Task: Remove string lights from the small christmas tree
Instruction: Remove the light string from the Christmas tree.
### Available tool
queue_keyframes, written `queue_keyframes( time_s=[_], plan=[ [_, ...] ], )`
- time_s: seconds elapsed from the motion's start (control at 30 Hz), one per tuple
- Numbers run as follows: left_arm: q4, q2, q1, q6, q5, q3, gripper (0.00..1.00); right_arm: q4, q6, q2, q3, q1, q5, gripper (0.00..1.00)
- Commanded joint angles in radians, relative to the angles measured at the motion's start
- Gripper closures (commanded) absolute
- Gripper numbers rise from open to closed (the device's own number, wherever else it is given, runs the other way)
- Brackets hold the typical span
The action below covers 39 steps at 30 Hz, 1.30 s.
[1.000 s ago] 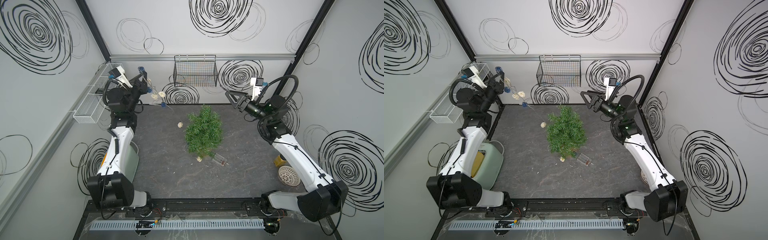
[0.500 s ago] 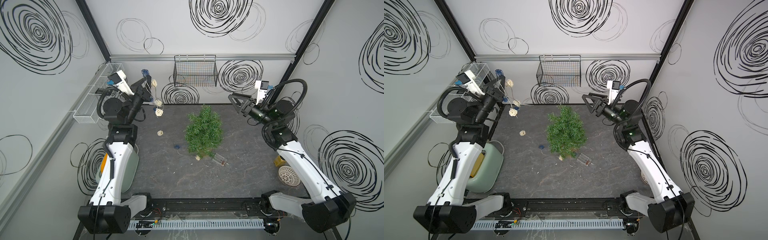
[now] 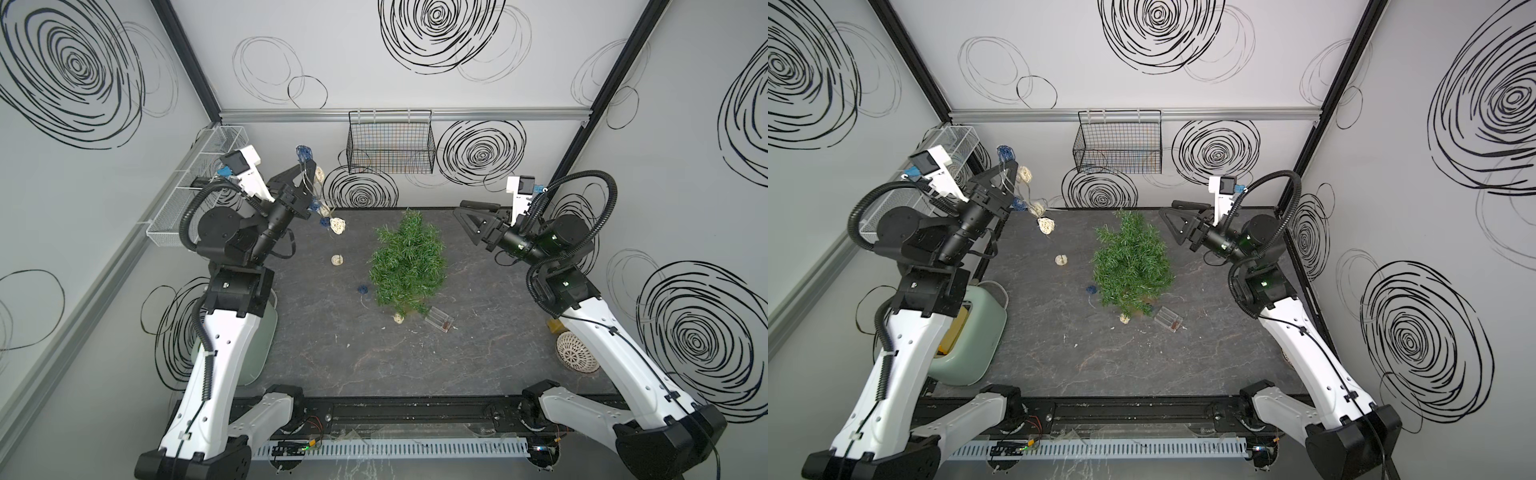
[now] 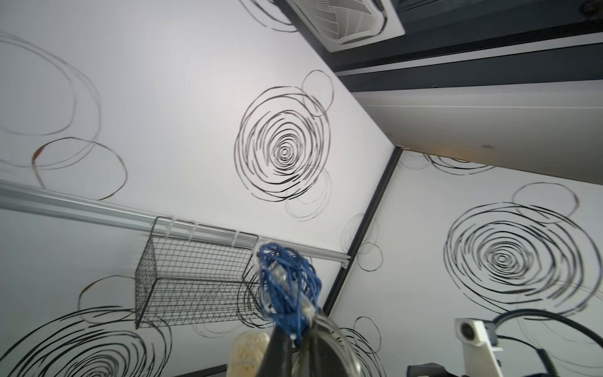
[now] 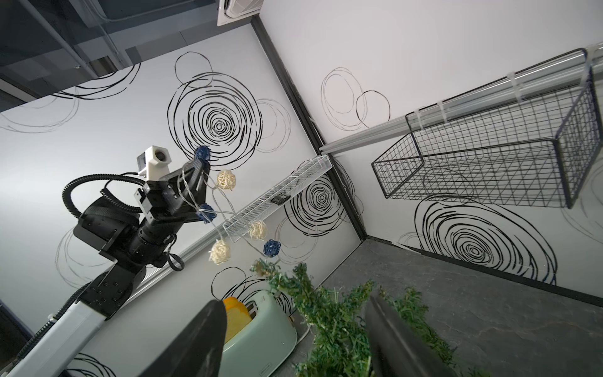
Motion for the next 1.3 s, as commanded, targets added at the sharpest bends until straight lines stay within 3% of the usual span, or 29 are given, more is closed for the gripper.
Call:
queue_keyframes(
  time_s=[0.0,0.37,0.53,0.73,0.97,1.27],
  plan=[
    [-0.010,-0.074,-0.067,0.041,0.009,0.029,1.00,-0.024,-0.066,-0.060,-0.012,0.048,-0.007,0.28],
    [-0.044,-0.239,-0.368,0.032,-0.038,-0.135,1.00,-0.117,-0.213,-0.249,-0.162,0.285,0.045,0.27],
    [-0.035,-0.260,-0.517,0.026,-0.051,-0.179,1.00,-0.147,-0.291,-0.309,-0.279,0.455,0.143,0.26],
    [-0.038,-0.268,-0.671,0.058,-0.114,-0.200,1.00,-0.136,-0.399,-0.261,-0.393,0.681,0.305,0.25],
    [-0.038,-0.253,-0.751,0.063,-0.136,-0.192,1.00,0.019,-0.465,-0.193,-0.517,0.809,0.409,0.25],
    [-0.004,-0.241,-0.804,0.057,-0.146,-0.193,1.00,0.217,-0.504,-0.080,-0.545,0.841,0.360,0.25]
  ],
)
